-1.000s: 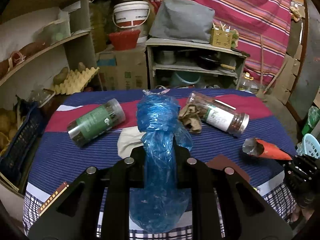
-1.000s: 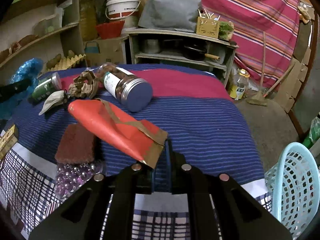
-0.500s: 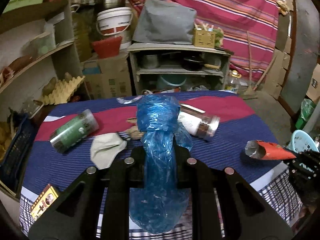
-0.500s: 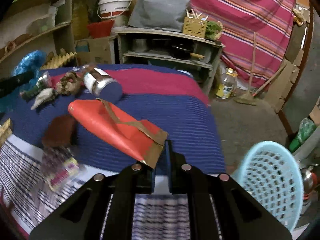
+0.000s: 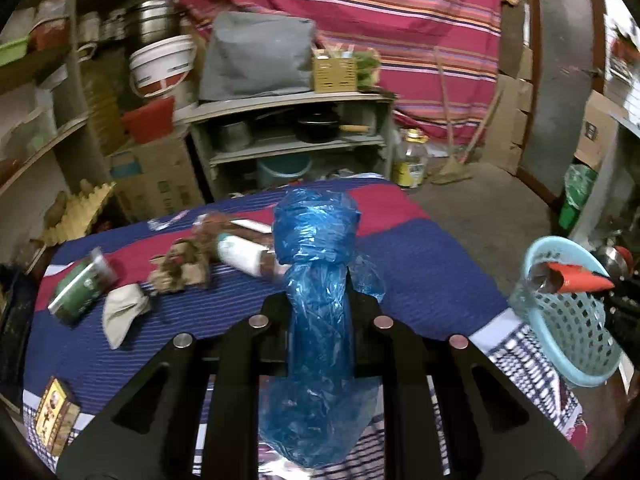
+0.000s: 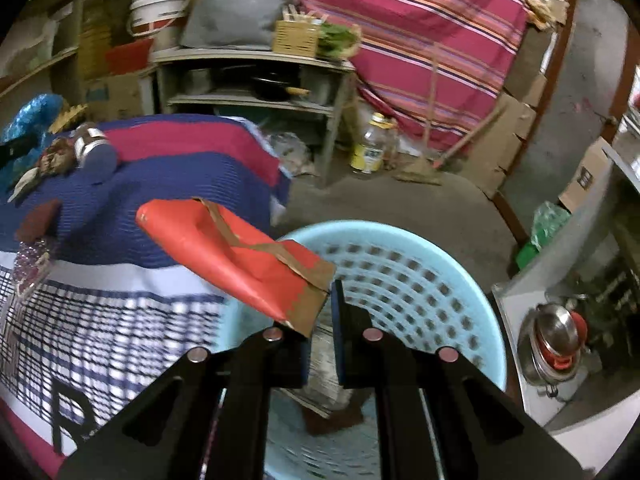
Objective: Collect trash
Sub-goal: 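Carry the blue bag and red wrapper over the blue basket and release both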
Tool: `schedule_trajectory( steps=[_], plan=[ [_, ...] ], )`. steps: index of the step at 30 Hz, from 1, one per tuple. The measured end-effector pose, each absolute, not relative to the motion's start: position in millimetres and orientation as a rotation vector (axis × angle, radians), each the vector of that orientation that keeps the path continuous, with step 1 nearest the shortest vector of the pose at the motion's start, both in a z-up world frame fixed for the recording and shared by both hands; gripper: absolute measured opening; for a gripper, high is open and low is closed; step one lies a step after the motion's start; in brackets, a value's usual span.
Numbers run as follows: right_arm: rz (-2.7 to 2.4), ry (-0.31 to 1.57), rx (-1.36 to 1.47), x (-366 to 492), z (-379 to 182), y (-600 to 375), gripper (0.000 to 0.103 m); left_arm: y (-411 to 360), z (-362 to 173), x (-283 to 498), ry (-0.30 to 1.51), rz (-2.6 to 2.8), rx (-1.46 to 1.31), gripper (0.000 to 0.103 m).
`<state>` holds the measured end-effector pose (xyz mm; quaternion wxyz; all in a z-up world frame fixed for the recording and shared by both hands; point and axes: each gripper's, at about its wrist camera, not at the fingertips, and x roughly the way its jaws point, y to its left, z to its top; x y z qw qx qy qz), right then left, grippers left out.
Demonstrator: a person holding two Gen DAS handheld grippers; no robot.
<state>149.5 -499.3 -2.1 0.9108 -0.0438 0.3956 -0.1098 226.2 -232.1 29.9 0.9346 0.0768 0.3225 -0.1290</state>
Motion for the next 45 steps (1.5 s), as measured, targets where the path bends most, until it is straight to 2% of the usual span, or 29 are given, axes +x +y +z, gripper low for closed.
schedule_trajectory(
  steps=[19,34,36,38,41,45],
  plan=[
    [-0.324,0.855,0.031,97.2,-34.0,-579.5,0.009,-393.8,-7.3,185.7,0.727,-0.6,0.174,0.016],
    [-0.367,0.823,0.158,88.3,-42.7,-602.8,0.009,-434.6,-21.6,168.8,0.702,-0.682,0.231,0.017],
    [-0.369,0.819,0.159,87.9,-41.4,-601.5,0.009,-441.7,-22.8,164.6,0.693,-0.698,0.252,0.021],
    [-0.375,0.813,0.17,87.7,-39.7,-602.4,0.009,-445.6,-23.7,162.2,0.69,-0.706,0.259,0.034],
    [-0.371,0.807,0.198,85.6,-40.1,-605.0,0.009,-445.9,-23.8,158.2,0.672,-0.696,0.266,0.047],
    [-0.375,0.812,0.207,86.1,-42.3,-605.0,0.009,-437.5,-19.3,162.6,0.663,-0.67,0.245,0.058]
  ],
)
